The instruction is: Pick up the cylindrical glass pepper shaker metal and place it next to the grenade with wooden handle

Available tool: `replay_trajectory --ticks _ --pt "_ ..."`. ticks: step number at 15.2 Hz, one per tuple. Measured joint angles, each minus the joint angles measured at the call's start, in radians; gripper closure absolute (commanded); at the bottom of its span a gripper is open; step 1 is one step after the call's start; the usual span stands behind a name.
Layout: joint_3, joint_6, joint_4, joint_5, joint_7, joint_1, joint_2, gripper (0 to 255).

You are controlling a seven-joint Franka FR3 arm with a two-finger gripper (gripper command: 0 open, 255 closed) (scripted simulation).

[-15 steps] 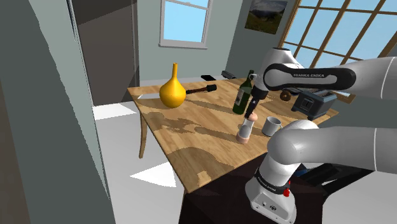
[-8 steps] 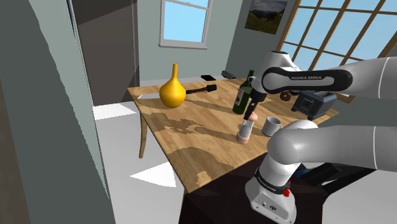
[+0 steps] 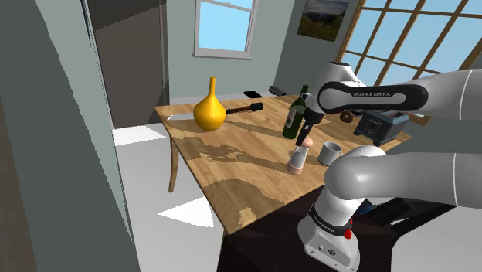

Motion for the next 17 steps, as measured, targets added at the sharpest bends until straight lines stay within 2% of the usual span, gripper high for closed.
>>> replay_trajectory --ticks 5,17 --pt "0.004 -0.009 0.005 0.004 0.000 0.002 -0.003 255" --pt "0.068 -0.177 0.136 0.073 -0.010 0.033 -0.044 255"
